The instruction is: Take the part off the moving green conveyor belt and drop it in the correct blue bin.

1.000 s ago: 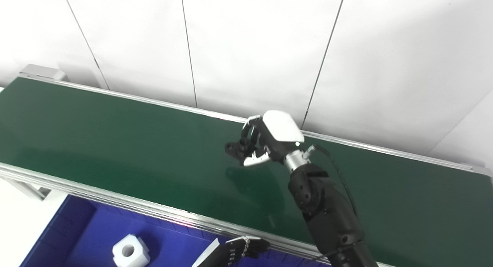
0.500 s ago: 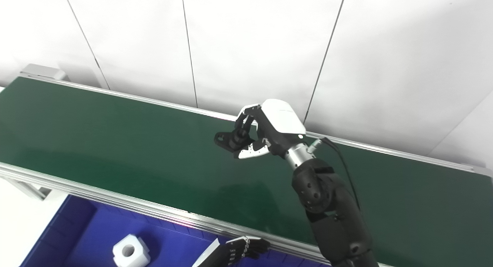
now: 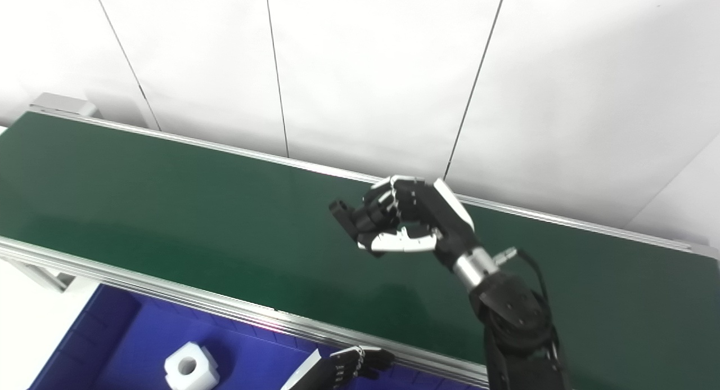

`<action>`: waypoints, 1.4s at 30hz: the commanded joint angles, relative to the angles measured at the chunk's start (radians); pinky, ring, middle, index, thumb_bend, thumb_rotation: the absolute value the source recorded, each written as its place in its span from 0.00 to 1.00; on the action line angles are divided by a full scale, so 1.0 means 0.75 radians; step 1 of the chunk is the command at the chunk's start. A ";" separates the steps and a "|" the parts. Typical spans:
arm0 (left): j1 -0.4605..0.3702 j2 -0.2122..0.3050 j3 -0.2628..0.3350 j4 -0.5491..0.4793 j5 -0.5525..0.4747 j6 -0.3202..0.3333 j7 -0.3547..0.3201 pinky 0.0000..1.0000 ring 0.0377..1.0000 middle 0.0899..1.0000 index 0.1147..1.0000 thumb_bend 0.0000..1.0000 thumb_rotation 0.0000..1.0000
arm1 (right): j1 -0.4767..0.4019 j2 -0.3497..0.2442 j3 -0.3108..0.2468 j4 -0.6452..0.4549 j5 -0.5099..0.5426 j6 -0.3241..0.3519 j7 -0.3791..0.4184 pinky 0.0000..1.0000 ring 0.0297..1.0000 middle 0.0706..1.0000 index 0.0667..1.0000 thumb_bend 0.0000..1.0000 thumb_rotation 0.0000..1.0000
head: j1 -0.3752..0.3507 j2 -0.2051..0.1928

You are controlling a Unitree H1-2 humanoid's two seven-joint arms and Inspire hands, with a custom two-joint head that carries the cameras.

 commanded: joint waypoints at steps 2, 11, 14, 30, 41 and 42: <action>0.054 -0.010 -0.020 -0.013 0.010 -0.016 -0.007 0.80 0.80 0.78 0.74 0.86 0.75 | 0.005 0.044 -0.047 -0.068 0.178 0.099 0.037 0.25 0.28 0.38 0.50 0.52 0.00 | -0.016 0.005; 0.090 0.023 -0.013 -0.066 -0.018 -0.016 -0.035 0.80 0.81 0.78 0.75 0.87 0.75 | 0.181 0.078 -0.091 -0.209 0.505 0.372 0.052 0.24 0.28 0.37 0.49 0.52 0.00 | -0.151 0.070; 0.110 0.035 -0.007 -0.103 -0.045 -0.017 -0.049 0.80 0.80 0.78 0.74 0.86 0.73 | 0.269 0.051 -0.071 -0.294 0.553 0.381 0.040 0.24 0.28 0.38 0.49 0.52 0.00 | -0.210 0.113; 0.199 0.079 0.085 -0.294 -0.210 0.001 -0.161 0.85 0.85 0.83 0.78 0.90 0.71 | 0.642 -0.186 -0.004 -0.661 0.691 0.381 -0.114 0.23 0.28 0.38 0.49 0.52 0.00 | -0.530 0.363; 0.270 0.132 0.125 -0.526 -0.254 0.133 -0.188 0.87 0.87 0.83 0.80 0.86 0.77 | 0.775 -0.389 0.048 -0.833 0.892 0.381 -0.384 0.22 0.26 0.37 0.49 0.52 0.00 | -0.623 0.509; 0.271 0.140 0.128 -0.543 -0.268 0.143 -0.194 0.87 0.87 0.83 0.79 0.86 0.77 | 0.791 -0.407 0.032 -0.848 0.892 0.382 -0.407 0.22 0.26 0.37 0.48 0.52 0.00 | -0.628 0.525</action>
